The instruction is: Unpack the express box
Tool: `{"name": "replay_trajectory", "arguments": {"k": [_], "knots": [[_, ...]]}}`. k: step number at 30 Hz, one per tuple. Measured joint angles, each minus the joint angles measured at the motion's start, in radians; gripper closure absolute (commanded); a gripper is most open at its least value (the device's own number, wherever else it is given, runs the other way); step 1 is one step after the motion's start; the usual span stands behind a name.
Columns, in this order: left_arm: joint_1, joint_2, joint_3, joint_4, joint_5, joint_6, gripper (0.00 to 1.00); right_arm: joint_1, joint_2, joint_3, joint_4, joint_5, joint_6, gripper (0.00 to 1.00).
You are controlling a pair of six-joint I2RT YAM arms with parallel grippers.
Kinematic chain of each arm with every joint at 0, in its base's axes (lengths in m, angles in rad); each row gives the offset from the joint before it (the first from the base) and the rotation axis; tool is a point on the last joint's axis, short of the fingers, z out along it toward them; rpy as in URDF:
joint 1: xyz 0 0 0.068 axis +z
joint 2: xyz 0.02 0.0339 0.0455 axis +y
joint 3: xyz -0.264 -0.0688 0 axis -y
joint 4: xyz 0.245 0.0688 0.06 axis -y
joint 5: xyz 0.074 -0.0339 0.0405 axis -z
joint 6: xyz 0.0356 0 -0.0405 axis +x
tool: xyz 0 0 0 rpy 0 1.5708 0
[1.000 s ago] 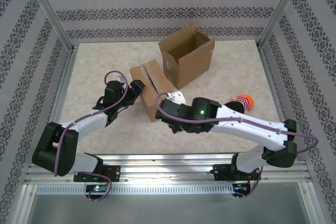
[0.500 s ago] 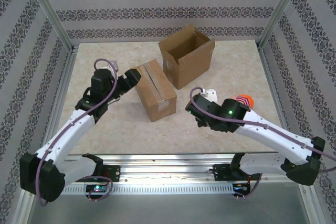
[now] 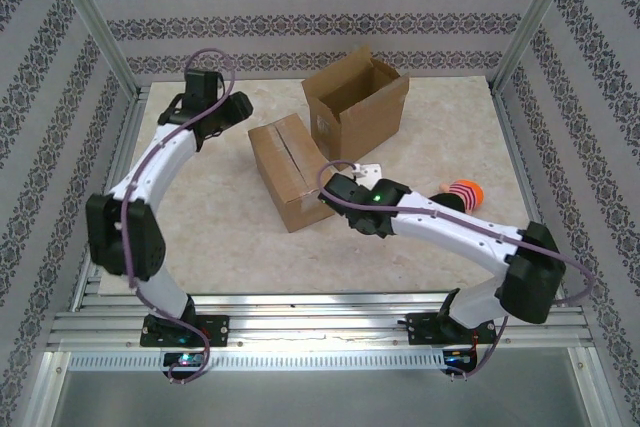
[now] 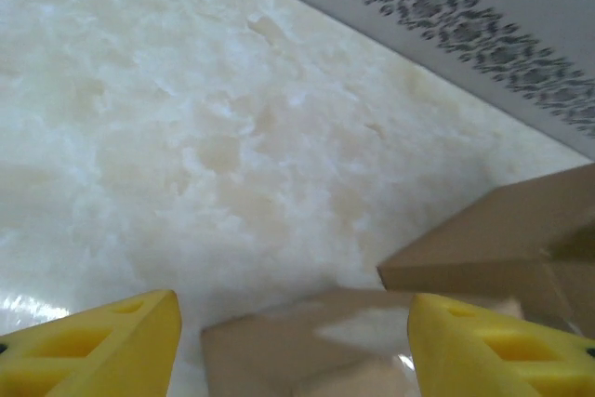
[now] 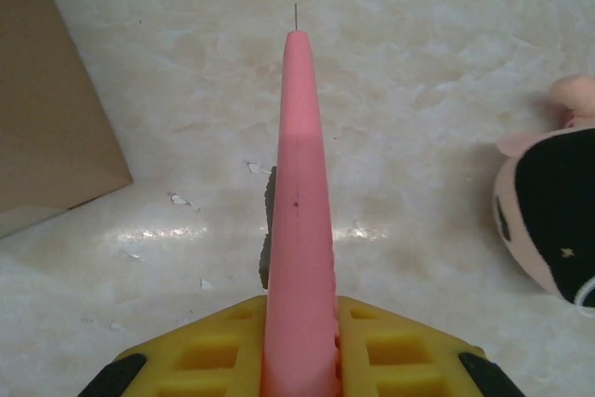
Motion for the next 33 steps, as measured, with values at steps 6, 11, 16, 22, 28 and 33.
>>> {"name": "replay_trajectory", "arguments": {"k": [6,11,16,22,28,33], "knots": [[0.000,0.180,0.114,0.000,0.005,0.026,0.34,0.000,0.107,0.034,0.027,-0.001,0.003,1.00],[0.000,0.232,0.116,0.003,0.031,0.030,0.34,-0.008,0.167,0.104,0.046,-0.003,-0.002,1.00],[-0.003,0.235,0.057,0.027,0.060,0.030,0.34,-0.034,0.223,0.156,0.066,-0.007,-0.025,1.00],[-0.003,0.178,-0.055,0.110,0.068,0.025,0.34,-0.072,0.256,0.192,0.036,-0.009,-0.061,1.00],[-0.013,0.036,-0.227,0.140,0.050,0.004,0.33,-0.130,0.262,0.199,0.028,-0.008,-0.102,1.00],[-0.034,-0.079,-0.351,0.146,0.028,-0.017,0.33,-0.178,0.267,0.208,0.027,-0.007,-0.134,1.00]]}}
